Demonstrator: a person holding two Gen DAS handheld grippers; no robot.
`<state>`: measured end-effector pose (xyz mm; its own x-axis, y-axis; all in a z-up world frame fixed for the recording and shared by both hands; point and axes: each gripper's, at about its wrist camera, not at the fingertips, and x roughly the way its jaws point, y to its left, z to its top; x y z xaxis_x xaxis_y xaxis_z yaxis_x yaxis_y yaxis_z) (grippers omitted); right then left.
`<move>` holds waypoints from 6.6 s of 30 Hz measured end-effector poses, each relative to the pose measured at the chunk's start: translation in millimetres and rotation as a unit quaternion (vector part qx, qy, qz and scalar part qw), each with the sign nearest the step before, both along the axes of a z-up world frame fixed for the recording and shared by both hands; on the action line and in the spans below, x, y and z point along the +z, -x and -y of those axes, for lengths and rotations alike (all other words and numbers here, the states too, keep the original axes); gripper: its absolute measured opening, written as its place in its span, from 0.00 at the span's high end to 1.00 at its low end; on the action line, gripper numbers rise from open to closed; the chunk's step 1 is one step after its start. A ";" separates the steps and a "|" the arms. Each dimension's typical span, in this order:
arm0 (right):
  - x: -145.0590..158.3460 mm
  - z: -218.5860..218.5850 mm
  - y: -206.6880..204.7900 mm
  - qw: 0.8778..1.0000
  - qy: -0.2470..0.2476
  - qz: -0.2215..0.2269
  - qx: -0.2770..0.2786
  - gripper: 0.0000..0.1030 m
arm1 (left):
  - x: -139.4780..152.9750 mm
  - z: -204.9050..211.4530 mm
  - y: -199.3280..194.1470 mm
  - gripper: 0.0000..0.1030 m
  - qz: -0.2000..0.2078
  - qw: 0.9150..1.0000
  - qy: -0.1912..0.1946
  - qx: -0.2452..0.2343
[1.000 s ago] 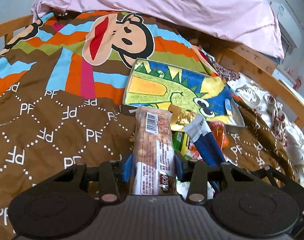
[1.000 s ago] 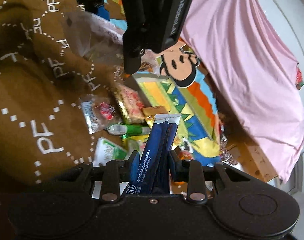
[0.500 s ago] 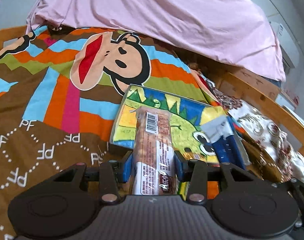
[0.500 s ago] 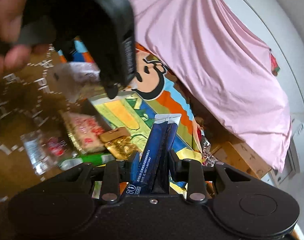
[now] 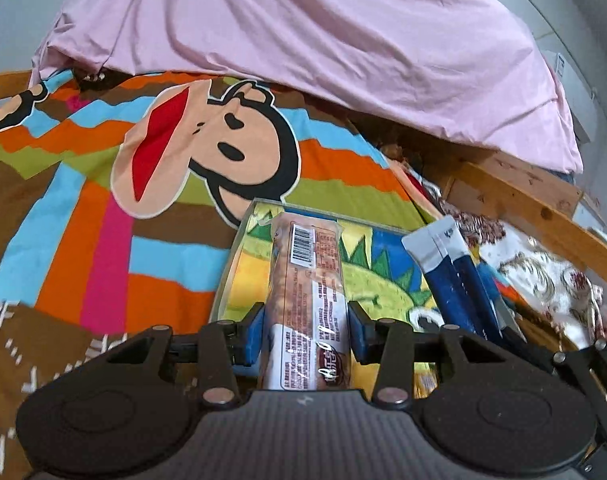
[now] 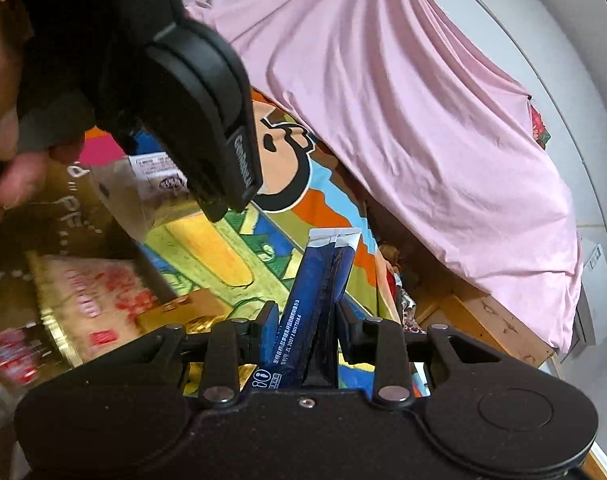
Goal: Organize snacks
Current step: 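Carry the bar and blue packet over the dinosaur tray with both tools, then open both tools to drop the bar and blue packet into the tray, then grasp the green pea snack bag with the left tool while the right tool grasps the mandarin, then carry the pea bag and mandarin over the tray with both tools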
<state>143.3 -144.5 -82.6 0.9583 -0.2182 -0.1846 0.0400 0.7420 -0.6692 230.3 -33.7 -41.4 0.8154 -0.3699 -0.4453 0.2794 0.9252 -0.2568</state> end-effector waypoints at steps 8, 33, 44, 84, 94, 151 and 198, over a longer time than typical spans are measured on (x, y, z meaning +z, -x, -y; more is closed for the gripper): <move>-2.2 21.3 -54.4 0.998 -0.052 -0.022 -0.030 0.68 | -14.1 5.1 -46.1 0.56 -0.020 1.000 0.012 -0.007; -20.6 47.3 -108.2 0.983 -0.146 -0.086 -0.072 0.60 | -55.7 30.6 -88.9 0.55 -0.091 0.995 -0.036 -0.020; 22.4 78.5 -72.7 0.963 -0.251 -0.039 -0.095 0.14 | -35.0 21.2 -74.6 0.22 -0.087 0.996 -0.007 -0.013; 102.9 94.7 175.8 0.940 -0.329 0.061 -0.062 0.01 | 43.8 -10.3 181.1 0.01 0.073 0.994 -0.081 0.017; 89.6 106.1 213.2 0.923 -0.374 -0.027 -0.082 0.01 | 29.6 -2.0 207.9 0.01 0.025 0.991 -0.126 -0.036; 9.1 153.8 24.9 0.916 -0.272 -0.282 0.087 0.13 | -78.7 105.5 88.9 0.00 -0.097 0.891 -0.234 -0.377; 45.1 133.5 89.0 0.922 -0.296 -0.246 0.052 0.65 | -30.3 53.7 160.1 0.28 -0.128 0.969 -0.126 -0.168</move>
<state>54.3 -278.1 -37.5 0.7374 0.1477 -0.6591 -0.2511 0.9658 -0.0644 70.2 -87.4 -71.7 0.5183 -0.4490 -0.7279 0.5335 0.8349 -0.1352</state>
